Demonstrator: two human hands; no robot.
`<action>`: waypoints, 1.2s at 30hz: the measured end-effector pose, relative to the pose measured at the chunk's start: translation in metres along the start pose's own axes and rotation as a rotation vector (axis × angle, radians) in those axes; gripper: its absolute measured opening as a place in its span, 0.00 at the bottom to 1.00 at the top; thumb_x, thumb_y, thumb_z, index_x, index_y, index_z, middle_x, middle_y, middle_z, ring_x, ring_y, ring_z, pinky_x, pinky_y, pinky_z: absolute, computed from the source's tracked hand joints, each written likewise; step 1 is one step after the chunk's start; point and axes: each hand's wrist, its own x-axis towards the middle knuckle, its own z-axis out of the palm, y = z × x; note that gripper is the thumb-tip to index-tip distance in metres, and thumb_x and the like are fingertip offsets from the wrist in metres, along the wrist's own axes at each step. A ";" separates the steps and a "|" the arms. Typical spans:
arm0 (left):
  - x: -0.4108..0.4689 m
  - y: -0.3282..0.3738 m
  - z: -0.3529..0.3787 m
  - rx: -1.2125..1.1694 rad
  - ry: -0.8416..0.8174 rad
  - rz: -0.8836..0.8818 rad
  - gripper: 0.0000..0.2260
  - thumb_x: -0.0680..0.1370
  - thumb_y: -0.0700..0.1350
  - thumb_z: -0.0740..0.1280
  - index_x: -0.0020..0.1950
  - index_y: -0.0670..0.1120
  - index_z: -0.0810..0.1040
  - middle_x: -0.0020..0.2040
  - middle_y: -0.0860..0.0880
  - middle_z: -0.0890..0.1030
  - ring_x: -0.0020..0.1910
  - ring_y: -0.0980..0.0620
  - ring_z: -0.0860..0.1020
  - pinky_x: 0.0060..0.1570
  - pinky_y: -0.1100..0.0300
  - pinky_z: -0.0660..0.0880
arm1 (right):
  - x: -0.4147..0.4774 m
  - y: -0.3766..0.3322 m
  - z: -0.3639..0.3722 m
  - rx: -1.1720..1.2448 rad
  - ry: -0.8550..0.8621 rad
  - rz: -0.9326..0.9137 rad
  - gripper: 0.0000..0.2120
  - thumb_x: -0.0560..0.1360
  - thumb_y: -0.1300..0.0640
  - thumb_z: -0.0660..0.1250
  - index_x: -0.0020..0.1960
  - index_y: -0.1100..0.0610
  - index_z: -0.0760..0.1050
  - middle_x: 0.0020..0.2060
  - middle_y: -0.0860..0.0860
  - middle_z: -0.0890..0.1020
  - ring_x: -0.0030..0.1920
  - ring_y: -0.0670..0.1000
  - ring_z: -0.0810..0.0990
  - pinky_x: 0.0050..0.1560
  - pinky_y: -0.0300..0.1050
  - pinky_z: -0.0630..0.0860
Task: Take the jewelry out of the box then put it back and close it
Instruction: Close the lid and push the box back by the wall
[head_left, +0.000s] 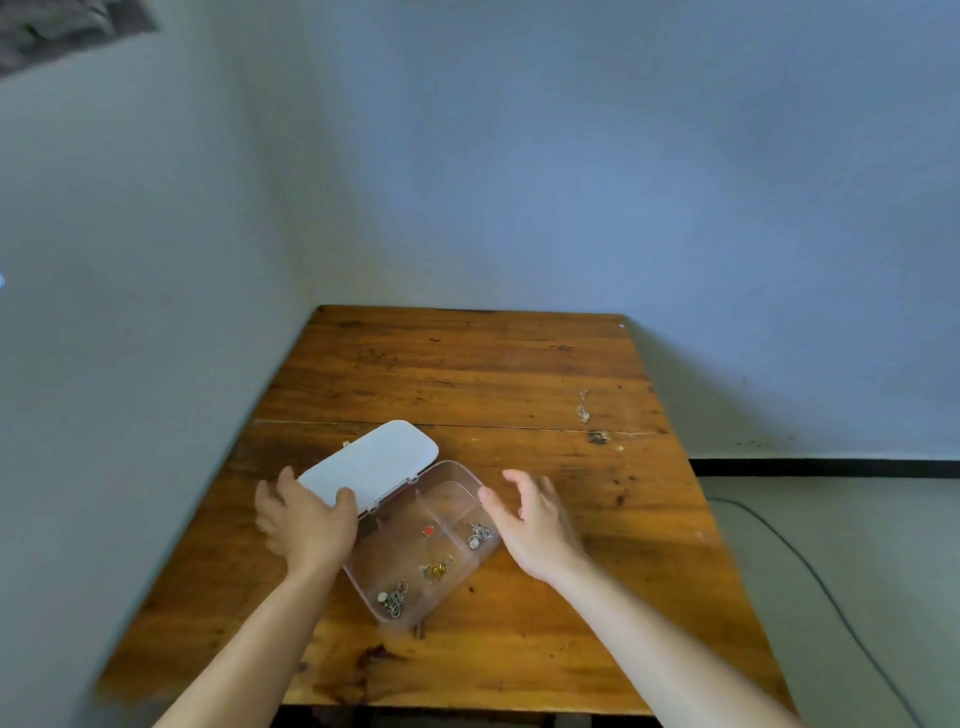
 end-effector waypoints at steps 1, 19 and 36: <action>0.001 -0.004 -0.002 -0.102 -0.031 -0.107 0.34 0.76 0.45 0.71 0.77 0.41 0.58 0.78 0.38 0.55 0.75 0.36 0.56 0.70 0.37 0.62 | -0.007 0.001 0.006 -0.017 -0.001 0.021 0.35 0.74 0.27 0.52 0.74 0.45 0.63 0.73 0.51 0.65 0.70 0.54 0.70 0.67 0.54 0.69; -0.011 -0.021 -0.042 -0.734 0.075 -0.350 0.14 0.77 0.43 0.72 0.62 0.45 0.80 0.61 0.46 0.81 0.61 0.44 0.78 0.54 0.53 0.73 | -0.033 -0.007 0.022 0.257 0.169 0.041 0.18 0.83 0.61 0.59 0.71 0.54 0.73 0.55 0.54 0.76 0.35 0.46 0.80 0.31 0.29 0.74; -0.076 -0.076 -0.061 0.190 -0.233 1.162 0.20 0.79 0.52 0.60 0.61 0.41 0.81 0.60 0.43 0.81 0.59 0.46 0.80 0.55 0.54 0.79 | -0.048 -0.001 0.021 0.493 0.033 0.152 0.17 0.85 0.50 0.53 0.70 0.49 0.72 0.55 0.44 0.80 0.46 0.48 0.84 0.44 0.37 0.81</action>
